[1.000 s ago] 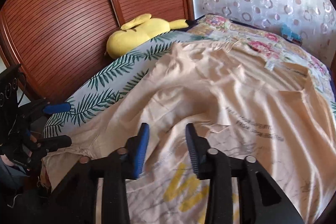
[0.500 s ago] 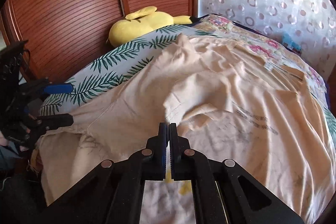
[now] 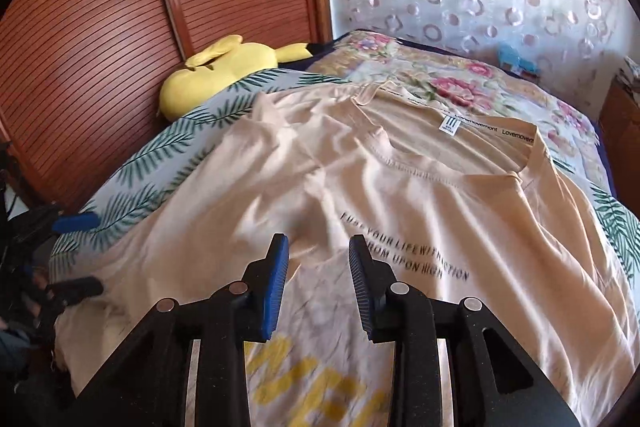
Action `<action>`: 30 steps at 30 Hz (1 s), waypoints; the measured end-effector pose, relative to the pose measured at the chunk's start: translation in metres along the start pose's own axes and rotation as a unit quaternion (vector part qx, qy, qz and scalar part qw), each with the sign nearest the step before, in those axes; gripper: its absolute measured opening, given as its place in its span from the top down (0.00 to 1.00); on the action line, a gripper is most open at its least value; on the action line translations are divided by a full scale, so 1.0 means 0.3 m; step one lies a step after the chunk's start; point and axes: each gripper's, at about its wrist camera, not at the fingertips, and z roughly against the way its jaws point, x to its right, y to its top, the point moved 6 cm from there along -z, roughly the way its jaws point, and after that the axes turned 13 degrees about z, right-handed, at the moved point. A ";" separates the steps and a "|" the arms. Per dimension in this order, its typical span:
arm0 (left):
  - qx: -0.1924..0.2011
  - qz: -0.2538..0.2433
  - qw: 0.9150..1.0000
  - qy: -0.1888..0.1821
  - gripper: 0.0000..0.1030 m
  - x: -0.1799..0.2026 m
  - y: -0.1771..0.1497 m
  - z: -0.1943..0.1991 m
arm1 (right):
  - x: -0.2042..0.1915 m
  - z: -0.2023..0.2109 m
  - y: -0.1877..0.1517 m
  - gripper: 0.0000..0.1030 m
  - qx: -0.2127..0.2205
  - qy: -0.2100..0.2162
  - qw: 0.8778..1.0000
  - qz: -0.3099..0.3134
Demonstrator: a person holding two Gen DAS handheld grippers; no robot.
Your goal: Fold small clothes
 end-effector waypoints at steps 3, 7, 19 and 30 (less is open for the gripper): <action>-0.003 -0.009 1.000 0.003 0.21 0.015 0.018 -0.018 | 0.008 -0.054 0.015 0.79 -0.017 0.002 1.000 0.005; -0.016 -0.014 1.000 0.009 0.21 0.019 0.017 -0.049 | 0.043 -0.046 0.038 0.98 -0.024 -0.008 1.000 0.016; -0.039 -0.020 0.999 0.022 0.20 0.025 -0.004 -0.094 | 0.144 0.078 -0.008 0.69 -0.013 -0.029 0.999 -0.025; -0.039 -0.021 0.999 0.025 0.18 0.024 -0.003 -0.100 | 0.139 0.311 -0.297 0.61 -0.015 -0.077 0.997 -0.028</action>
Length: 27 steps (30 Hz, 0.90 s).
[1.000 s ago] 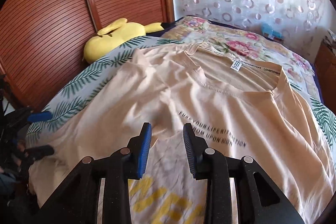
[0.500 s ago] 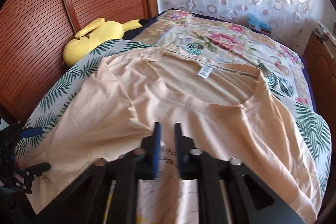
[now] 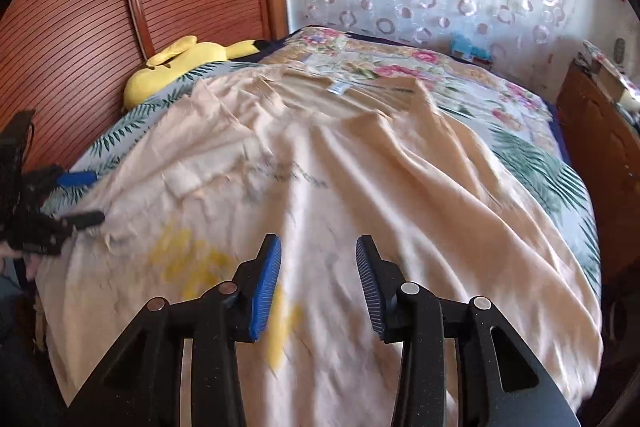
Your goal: Fold small clothes
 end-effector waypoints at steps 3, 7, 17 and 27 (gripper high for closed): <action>0.000 0.000 1.000 0.000 0.18 0.001 0.000 0.000 | 0.034 0.057 -0.105 0.61 -0.011 -0.022 1.000 -0.013; 0.000 0.000 1.000 0.000 0.18 0.001 -0.001 0.000 | 0.084 0.109 -0.233 0.61 -0.026 -0.053 0.997 -0.042; -0.006 0.000 1.000 -0.010 0.18 -0.001 0.007 0.000 | 0.049 0.143 -0.283 0.54 -0.026 -0.082 0.995 -0.053; 0.032 0.035 0.997 -0.064 0.24 -0.011 0.240 0.017 | 0.050 0.128 -0.294 0.45 -0.022 -0.074 0.996 -0.047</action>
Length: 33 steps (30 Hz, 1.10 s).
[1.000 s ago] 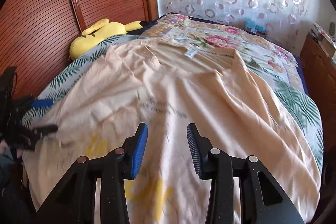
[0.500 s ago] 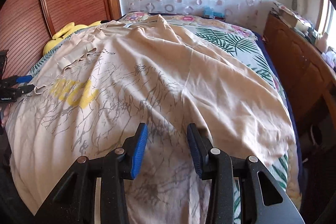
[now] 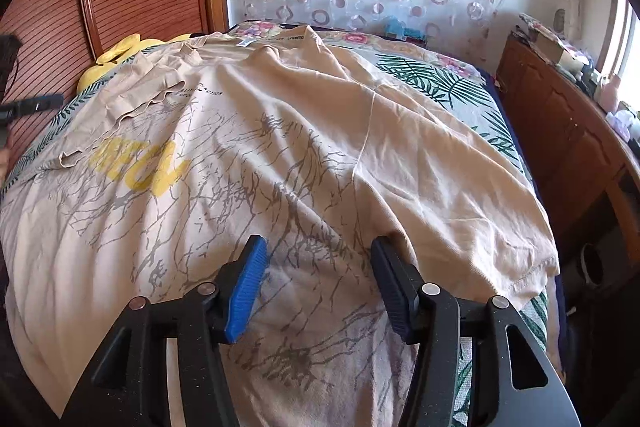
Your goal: Fold small clothes
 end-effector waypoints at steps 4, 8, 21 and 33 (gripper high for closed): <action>0.000 0.006 1.000 0.016 0.36 -0.014 0.094 -0.091 | 0.006 -0.007 -0.001 0.44 0.002 0.003 1.000 -0.003; -0.013 0.013 0.999 0.026 0.44 -0.029 0.143 -0.183 | 0.006 -0.006 -0.003 0.44 0.002 0.001 1.000 -0.001; -0.035 0.036 0.998 0.039 0.86 -0.107 0.243 -0.353 | 0.009 -0.007 -0.004 0.44 0.002 0.002 1.000 0.001; 0.013 -0.023 0.996 0.081 0.90 -0.129 0.367 -0.292 | 0.011 -0.009 -0.005 0.44 0.002 0.001 1.000 0.001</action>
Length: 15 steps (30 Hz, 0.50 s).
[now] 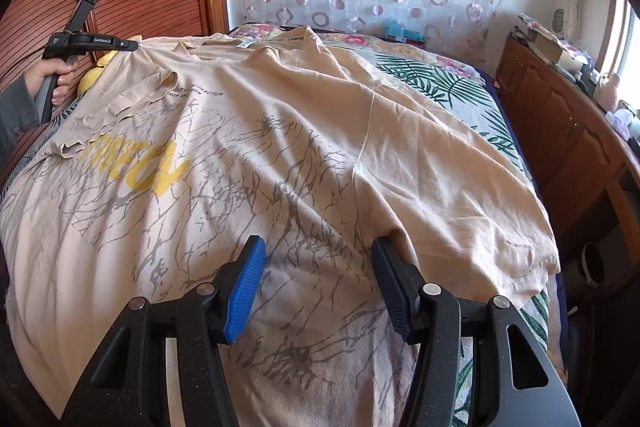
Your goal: Fold small clothes
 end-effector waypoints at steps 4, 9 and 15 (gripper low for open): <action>0.009 -0.010 1.000 0.012 0.85 0.008 -0.003 0.021 | 0.000 0.000 0.000 0.44 0.000 0.000 1.000 0.000; 0.032 -0.009 0.999 -0.032 0.60 0.044 -0.033 0.126 | 0.001 -0.001 -0.001 0.44 0.000 0.000 1.000 0.000; 0.047 -0.034 0.994 -0.092 0.19 0.142 -0.117 0.258 | 0.002 -0.002 -0.001 0.44 0.000 0.000 1.000 0.001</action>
